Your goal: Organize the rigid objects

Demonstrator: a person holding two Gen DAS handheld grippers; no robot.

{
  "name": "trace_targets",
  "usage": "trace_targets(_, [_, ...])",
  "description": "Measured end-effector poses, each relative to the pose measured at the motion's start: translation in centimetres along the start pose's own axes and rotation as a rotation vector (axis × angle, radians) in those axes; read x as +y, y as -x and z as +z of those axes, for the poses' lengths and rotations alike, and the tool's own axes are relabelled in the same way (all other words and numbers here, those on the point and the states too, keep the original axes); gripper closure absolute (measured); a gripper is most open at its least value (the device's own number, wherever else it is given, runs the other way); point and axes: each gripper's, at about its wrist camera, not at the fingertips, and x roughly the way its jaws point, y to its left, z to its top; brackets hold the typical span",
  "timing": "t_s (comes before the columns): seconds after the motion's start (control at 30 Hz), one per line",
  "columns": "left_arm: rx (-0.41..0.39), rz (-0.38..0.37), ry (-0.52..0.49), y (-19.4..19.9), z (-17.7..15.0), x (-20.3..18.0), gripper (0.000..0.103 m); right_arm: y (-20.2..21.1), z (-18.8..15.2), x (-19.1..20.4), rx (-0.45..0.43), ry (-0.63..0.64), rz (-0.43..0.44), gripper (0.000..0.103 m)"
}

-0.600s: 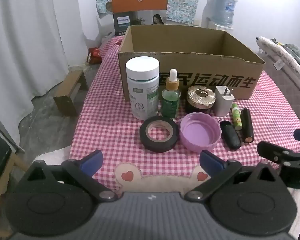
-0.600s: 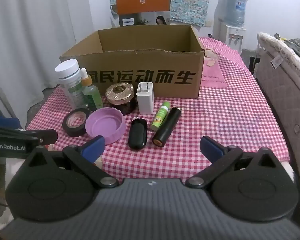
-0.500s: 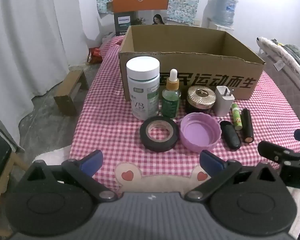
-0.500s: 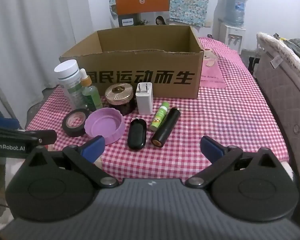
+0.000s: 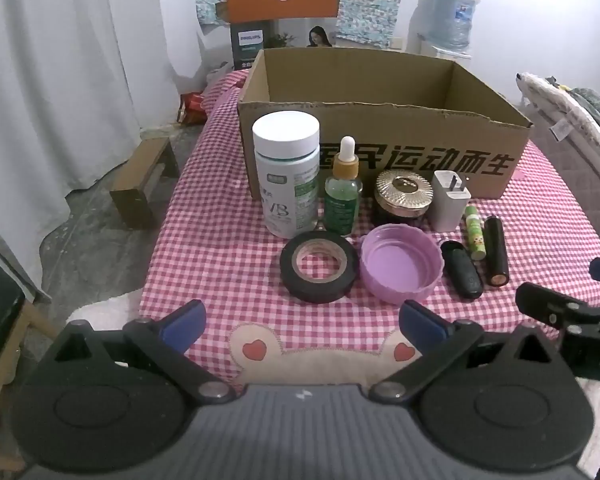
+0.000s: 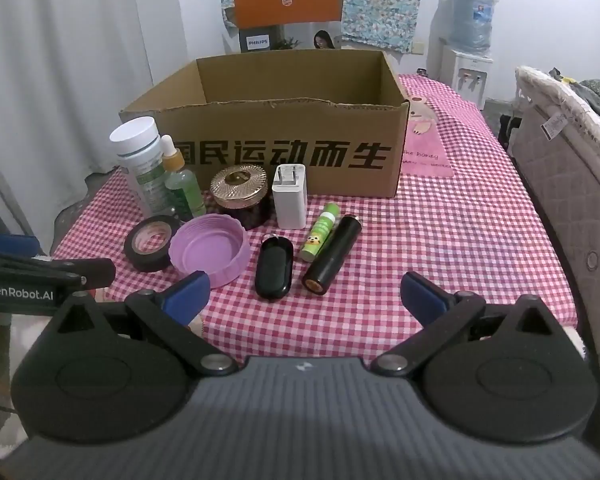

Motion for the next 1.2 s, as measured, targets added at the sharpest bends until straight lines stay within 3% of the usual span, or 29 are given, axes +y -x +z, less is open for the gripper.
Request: trace_targets(1.2, [-0.007,0.016,-0.007,0.39,-0.05,0.11,0.0,-0.03,0.11,0.41,-0.003,0.023,0.003,0.001])
